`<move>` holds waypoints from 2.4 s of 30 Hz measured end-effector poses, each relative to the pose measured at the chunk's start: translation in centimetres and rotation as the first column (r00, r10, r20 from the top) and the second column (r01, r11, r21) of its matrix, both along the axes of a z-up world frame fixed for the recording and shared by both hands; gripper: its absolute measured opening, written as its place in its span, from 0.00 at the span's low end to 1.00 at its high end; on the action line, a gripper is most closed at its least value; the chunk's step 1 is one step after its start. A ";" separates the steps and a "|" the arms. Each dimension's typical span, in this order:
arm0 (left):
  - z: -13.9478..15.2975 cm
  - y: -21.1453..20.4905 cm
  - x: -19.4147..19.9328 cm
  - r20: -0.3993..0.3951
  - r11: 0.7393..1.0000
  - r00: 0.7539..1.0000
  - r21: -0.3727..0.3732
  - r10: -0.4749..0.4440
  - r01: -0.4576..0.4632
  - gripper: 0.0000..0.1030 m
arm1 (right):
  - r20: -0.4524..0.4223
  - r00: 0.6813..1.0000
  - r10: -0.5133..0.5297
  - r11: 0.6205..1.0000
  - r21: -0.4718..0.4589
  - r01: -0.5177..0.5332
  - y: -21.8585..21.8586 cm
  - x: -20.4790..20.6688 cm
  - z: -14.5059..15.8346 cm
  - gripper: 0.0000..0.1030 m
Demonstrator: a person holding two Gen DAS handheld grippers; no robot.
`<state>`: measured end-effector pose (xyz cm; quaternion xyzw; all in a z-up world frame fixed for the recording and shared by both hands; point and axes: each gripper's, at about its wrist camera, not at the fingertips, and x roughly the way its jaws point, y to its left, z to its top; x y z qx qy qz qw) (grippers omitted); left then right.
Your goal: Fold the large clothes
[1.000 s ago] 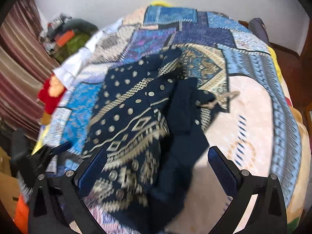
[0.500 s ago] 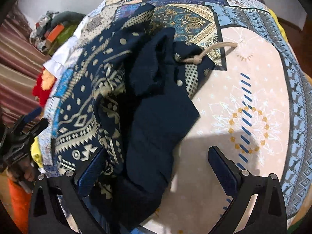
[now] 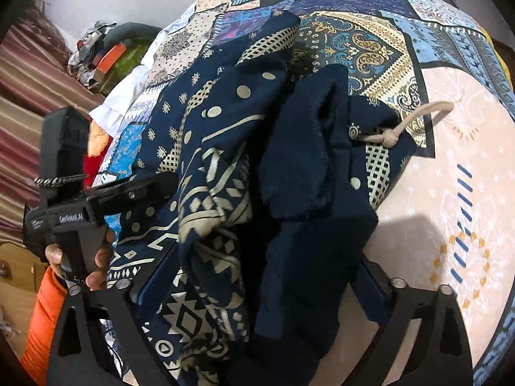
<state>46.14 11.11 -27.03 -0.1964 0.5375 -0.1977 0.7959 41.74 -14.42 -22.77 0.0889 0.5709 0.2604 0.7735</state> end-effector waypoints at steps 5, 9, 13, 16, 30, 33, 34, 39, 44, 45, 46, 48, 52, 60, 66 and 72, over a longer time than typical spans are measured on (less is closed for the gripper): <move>0.4 0.2 -0.7 0.017 0.999 1.000 -0.040 0.020 -0.019 0.78 | 0.001 1.000 0.015 0.999 0.041 -0.015 0.3 0.5 -0.4 0.58; 2.2 -0.1 -1.9 0.054 1.000 0.998 -0.015 0.018 -0.017 0.57 | 0.008 0.999 0.031 0.998 0.054 -0.032 1.3 0.9 -0.2 0.39; 4.6 -0.4 -3.4 0.110 0.999 0.994 0.033 0.011 -0.015 0.48 | 0.056 0.997 0.054 0.997 0.049 -0.056 2.0 0.3 1.5 0.29; 6.4 0.2 -4.7 0.144 0.998 0.989 0.060 0.025 -0.034 0.46 | 0.088 0.993 0.075 0.997 0.027 -0.077 3.1 -0.4 3.0 0.27; 12.9 9.3 -14.2 0.241 0.967 0.957 0.157 0.159 -0.200 0.45 | 0.175 0.960 0.219 0.969 0.073 -0.234 11.8 -5.5 9.0 0.26; 12.1 10.9 -15.6 0.223 0.957 0.956 0.175 0.192 -0.233 0.45 | 0.158 0.954 0.255 0.960 0.078 -0.269 14.1 -6.4 8.3 0.26; 11.4 11.5 -15.9 0.209 0.953 0.956 0.176 0.208 -0.246 0.45 | 0.148 0.952 0.268 0.957 0.076 -0.282 14.9 -6.6 7.8 0.26; 7.4 13.0 -15.8 0.126 0.945 0.957 0.170 0.262 -0.281 0.45 | 0.073 0.947 0.313 0.947 0.054 -0.317 17.7 -6.9 4.5 0.26; 2.5 13.6 -14.9 0.012 0.946 0.956 0.137 0.294 -0.293 0.47 | -0.017 0.941 0.339 0.941 -0.012 -0.339 19.7 -6.3 0.2 0.27; 1.6 13.8 -14.8 -0.001 0.947 0.954 0.120 0.300 -0.298 0.48 | -0.036 0.941 0.337 0.941 -0.019 -0.338 19.8 -6.1 -0.6 0.27; 1.2 13.8 -14.8 0.010 0.947 0.953 0.113 0.303 -0.302 0.49 | -0.055 0.941 0.333 0.942 -0.025 -0.335 19.9 -5.9 -1.3 0.27; 1.2 13.6 -15.2 0.035 0.946 0.954 0.124 0.299 -0.301 0.53 | -0.071 0.942 0.329 0.943 -0.035 -0.332 19.9 -5.4 -2.1 0.31; 1.5 12.8 -15.7 0.061 0.938 0.953 0.168 0.295 -0.301 0.58 | -0.086 0.934 0.348 0.935 -0.046 -0.353 19.3 -5.5 -2.2 0.41; 6.6 11.6 -20.0 0.243 0.861 0.945 0.408 0.218 -0.303 0.58 | 0.144 0.910 0.390 0.904 -0.251 -0.347 16.1 -8.5 3.0 0.43; 6.5 7.9 -21.9 0.274 0.832 0.956 0.503 0.105 -0.236 0.76 | 0.236 0.858 0.456 0.879 -0.273 -0.391 17.6 -12.8 5.2 0.44; 2.5 7.2 -23.7 0.201 0.804 0.973 0.556 0.113 -0.208 0.81 | 0.111 0.840 0.531 0.820 -0.316 -0.476 18.7 -14.6 1.2 0.44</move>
